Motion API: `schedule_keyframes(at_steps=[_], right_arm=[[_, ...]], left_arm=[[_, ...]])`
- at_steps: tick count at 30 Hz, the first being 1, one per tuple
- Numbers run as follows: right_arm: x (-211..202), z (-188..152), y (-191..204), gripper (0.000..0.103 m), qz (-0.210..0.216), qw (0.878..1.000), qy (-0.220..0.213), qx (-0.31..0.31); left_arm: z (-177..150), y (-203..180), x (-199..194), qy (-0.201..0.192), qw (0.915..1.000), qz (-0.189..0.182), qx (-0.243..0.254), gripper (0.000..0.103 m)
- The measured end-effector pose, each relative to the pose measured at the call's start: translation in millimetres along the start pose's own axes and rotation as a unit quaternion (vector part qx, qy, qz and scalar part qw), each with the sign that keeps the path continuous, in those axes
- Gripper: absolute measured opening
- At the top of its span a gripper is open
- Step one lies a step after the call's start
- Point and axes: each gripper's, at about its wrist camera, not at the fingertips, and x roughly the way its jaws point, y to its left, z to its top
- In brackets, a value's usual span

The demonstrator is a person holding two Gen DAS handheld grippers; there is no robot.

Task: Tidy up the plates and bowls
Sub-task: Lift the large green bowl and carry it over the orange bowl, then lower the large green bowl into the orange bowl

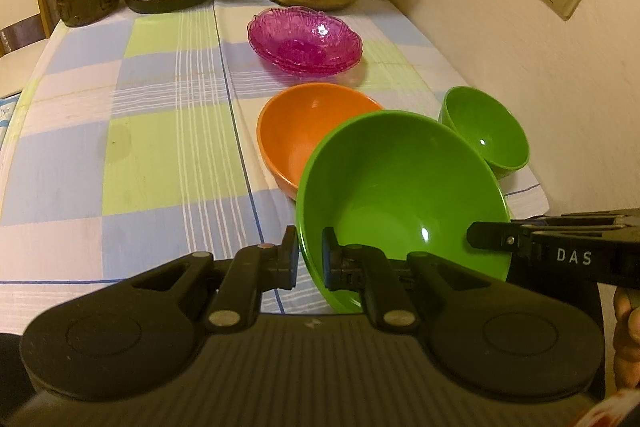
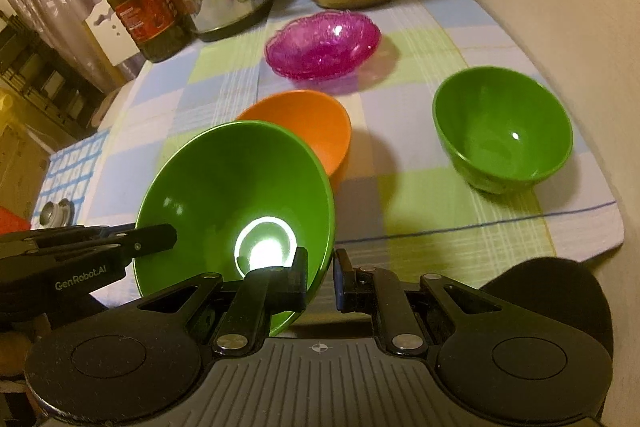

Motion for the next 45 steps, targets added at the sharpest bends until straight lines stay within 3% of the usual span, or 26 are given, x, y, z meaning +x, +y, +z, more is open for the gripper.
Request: schedule_keyframes(at_steps=[13,25,33,45], right_arm=[[-8,9,0,0.013,0.01,1.0,-0.016,0.002],[8,56,1,0.013,0.007,0.999,-0.038,0.0],[49,80,-2,0.013,0.0,1.0,-0.018,0.004],[84,80,-6,0.013,-0.027,1.0,0.004,-0.012]], left_arm=[[15,-5,-9,-0.019,0.9998,0.005,0.004,0.01],[72,8,9,-0.047,0.9989,-0.001,-0.002,0.01],[93,24,42,-0.034,0.9993,0.004,-0.014,0.01],[85,35,80,-0.003,0.9998,0.005,-0.018,0.01]])
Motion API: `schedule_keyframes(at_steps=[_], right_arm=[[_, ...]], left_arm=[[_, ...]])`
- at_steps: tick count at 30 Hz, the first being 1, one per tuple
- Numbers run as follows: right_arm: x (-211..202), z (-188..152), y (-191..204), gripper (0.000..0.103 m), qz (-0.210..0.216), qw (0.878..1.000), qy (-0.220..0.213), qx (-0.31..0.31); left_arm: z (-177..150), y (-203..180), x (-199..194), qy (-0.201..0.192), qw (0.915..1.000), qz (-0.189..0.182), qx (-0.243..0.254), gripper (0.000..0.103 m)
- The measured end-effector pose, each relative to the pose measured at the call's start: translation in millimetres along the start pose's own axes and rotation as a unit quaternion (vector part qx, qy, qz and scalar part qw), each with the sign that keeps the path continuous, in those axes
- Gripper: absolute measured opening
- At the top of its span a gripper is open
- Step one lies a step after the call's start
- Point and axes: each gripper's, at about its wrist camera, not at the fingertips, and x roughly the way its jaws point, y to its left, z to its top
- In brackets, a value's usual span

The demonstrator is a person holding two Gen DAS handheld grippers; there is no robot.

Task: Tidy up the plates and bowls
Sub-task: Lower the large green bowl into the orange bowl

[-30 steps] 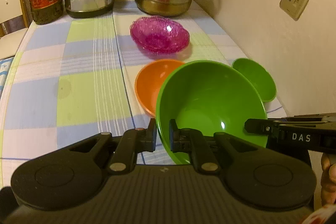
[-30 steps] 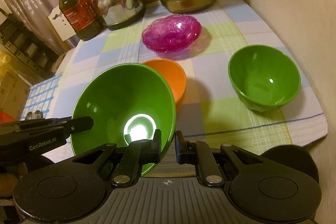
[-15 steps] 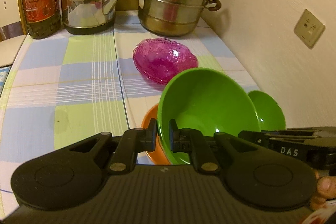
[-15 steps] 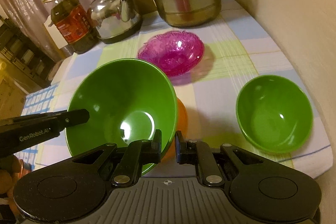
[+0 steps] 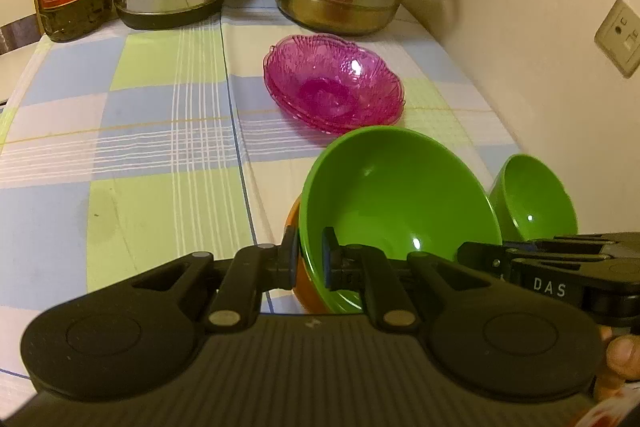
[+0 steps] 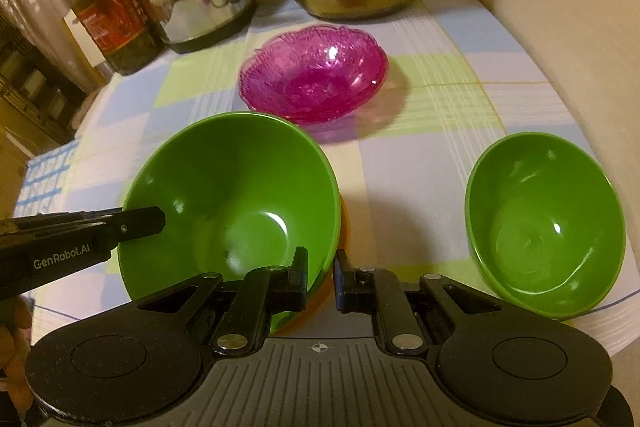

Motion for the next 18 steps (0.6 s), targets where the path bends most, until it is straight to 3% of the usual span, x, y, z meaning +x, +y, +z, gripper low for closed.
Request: schedule_keyframes(at_steps=[18], right_arm=[[14,-6,9,0.013,-0.036,0.999,-0.006,-0.03]], left_arm=[[-10,0,16,0.011,0.9999,0.006,0.006,0.01]])
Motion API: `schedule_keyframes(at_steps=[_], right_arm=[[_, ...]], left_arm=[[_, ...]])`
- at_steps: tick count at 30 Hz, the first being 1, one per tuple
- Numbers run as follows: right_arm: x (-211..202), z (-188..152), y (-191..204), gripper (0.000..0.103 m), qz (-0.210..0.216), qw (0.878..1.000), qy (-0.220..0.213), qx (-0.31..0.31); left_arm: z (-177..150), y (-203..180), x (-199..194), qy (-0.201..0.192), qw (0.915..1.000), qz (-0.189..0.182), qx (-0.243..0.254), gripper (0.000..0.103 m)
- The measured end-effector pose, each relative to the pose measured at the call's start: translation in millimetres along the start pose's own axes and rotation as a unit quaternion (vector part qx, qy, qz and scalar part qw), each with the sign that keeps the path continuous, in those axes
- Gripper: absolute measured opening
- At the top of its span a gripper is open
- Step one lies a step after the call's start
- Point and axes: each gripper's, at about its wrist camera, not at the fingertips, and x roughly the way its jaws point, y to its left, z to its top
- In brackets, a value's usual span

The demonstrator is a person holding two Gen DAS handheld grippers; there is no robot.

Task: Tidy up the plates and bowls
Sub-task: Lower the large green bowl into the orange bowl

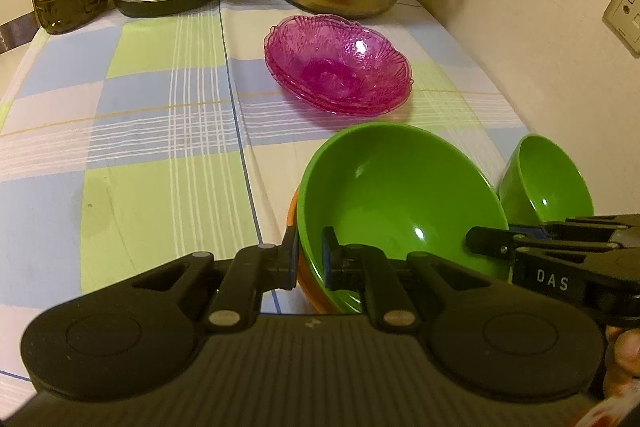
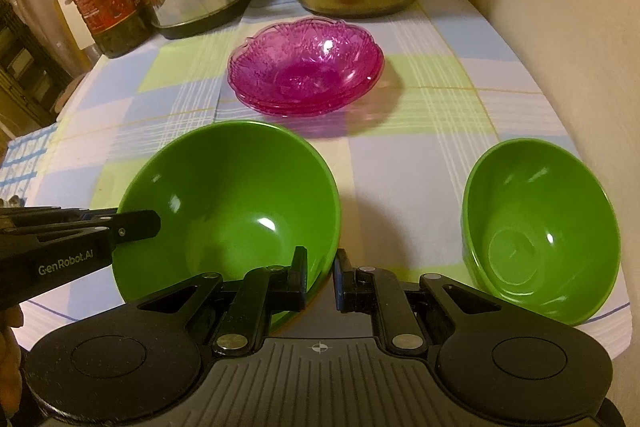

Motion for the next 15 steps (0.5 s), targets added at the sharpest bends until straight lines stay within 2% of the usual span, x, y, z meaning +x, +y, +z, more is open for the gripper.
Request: schedule_keyframes(at_steps=[9,15], right_arm=[[-2,-2,-6,0.016,0.008,1.0,-0.01,0.014],[-23,-4,-13,0.031,0.019,0.999,-0.031,0.038]], left_arm=[[-1,8,-3,-0.019,0.9996,-0.002,-0.02,0.012],[-4,14,-23,-0.044,0.9978,-0.007,-0.05,0.014]])
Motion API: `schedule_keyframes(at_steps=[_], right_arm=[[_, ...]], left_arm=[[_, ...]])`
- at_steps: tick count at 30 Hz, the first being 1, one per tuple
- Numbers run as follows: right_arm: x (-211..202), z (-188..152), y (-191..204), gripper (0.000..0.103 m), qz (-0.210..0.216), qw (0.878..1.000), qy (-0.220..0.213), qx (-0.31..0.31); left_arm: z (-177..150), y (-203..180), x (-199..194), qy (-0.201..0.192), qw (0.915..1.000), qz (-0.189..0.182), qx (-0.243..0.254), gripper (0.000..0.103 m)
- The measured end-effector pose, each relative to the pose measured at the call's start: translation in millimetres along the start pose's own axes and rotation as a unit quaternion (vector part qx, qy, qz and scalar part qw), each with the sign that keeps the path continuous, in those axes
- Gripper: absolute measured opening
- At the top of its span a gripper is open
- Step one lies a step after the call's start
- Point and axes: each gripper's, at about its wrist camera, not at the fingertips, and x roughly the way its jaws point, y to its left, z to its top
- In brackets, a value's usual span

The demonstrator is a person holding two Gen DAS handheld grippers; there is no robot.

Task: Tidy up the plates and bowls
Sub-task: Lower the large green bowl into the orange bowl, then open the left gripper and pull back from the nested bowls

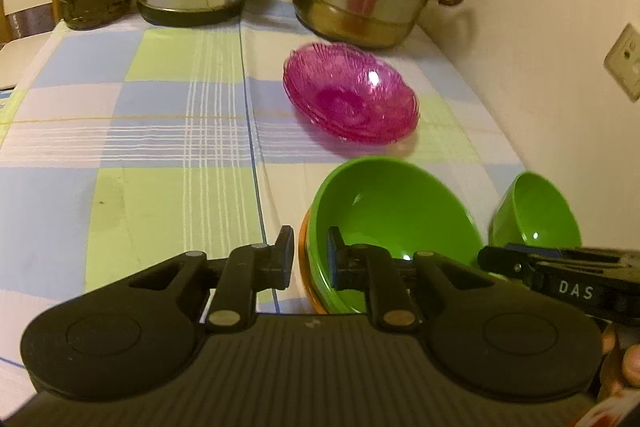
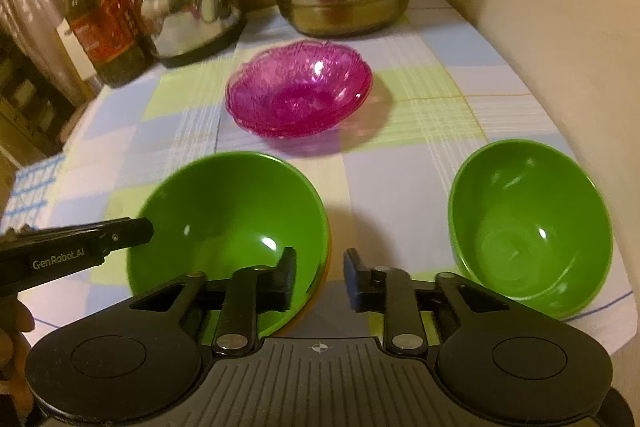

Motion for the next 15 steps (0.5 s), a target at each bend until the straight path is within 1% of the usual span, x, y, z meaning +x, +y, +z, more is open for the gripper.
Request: schedule_keyframes(at_steps=[2,7,15], right_arm=[[-8,-1,-3,0.034,0.006,1.0,-0.003,0.011],[-34,-9,-14,0.035,0.011,0.999,-0.016,0.038],[-68,-28,-41,0.036,0.001,0.997,-0.028,0.069]], left_arm=[[-1,-1,-9,-0.008,0.9999,-0.005,-0.007,0.014],[-6,-11,-31,-0.02,0.9995,-0.019,-0.012,0.014],[-29,-52,-45,-0.017,0.9991,-0.039,0.005,0.014]])
